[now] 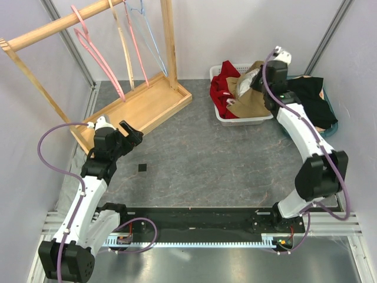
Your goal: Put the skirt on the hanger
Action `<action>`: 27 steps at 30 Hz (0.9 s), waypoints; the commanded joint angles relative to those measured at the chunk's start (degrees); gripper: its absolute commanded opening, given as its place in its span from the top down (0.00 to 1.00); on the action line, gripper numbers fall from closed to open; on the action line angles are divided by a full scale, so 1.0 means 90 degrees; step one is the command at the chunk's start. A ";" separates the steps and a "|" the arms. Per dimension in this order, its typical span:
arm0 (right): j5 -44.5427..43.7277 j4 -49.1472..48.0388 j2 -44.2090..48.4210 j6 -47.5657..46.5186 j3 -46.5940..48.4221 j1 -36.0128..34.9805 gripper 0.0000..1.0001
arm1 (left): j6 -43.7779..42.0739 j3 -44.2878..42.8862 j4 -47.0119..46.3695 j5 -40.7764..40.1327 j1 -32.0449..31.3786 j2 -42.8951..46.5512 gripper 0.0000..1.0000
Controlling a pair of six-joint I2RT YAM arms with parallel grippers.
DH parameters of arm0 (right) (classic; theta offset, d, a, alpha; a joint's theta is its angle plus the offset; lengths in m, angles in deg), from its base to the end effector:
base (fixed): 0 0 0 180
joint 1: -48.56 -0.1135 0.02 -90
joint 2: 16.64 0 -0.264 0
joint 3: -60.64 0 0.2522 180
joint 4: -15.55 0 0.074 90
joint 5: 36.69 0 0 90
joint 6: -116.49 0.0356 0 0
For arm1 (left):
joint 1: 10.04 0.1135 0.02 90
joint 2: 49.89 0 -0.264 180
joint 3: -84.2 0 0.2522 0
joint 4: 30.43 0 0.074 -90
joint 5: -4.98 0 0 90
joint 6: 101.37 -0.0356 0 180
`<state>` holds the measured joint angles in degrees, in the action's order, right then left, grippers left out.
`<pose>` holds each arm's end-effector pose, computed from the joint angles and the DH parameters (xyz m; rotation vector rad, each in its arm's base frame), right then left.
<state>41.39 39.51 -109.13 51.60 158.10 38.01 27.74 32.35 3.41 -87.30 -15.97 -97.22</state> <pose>0.3805 0.0634 0.3637 0.3803 1.8627 0.2257 0.1872 -0.0180 0.2738 -0.6265 2.0167 -0.4345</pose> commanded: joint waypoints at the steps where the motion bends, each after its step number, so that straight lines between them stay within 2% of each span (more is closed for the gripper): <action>1: 0.0366 -0.0625 0.1183 -0.0288 0.0963 -0.0010 1.00 | -0.0244 -0.0231 0.0025 0.0234 -0.0005 0.0171 0.07; 11: 0.2291 -0.0626 0.2600 -0.0651 0.1910 -0.0010 1.00 | -0.0313 -0.0221 0.0152 0.0692 -0.0005 0.0249 0.07; 16: 0.2838 -0.0440 0.3517 -0.0524 0.1600 -0.0010 1.00 | -0.0245 -0.0066 0.0026 0.1181 -0.0005 0.0133 0.07; 19: 0.3063 -0.0147 0.4200 -0.0309 0.0703 0.0000 1.00 | -0.0186 0.0081 -0.0237 0.1639 -0.0005 0.0025 0.07; 23: 0.3336 0.0330 0.5109 -0.0016 -0.1451 -0.0010 1.00 | -0.0079 0.0296 -0.0696 0.2497 -0.0005 -0.0316 0.08; 27: 0.3326 0.0868 0.5870 0.0412 -0.3106 -0.0010 1.00 | 0.0194 0.0569 -0.1409 0.3202 -0.0024 -0.0716 0.11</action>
<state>69.06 41.98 -58.68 50.48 142.35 38.01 26.93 35.39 -1.33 -67.93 -15.97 -100.74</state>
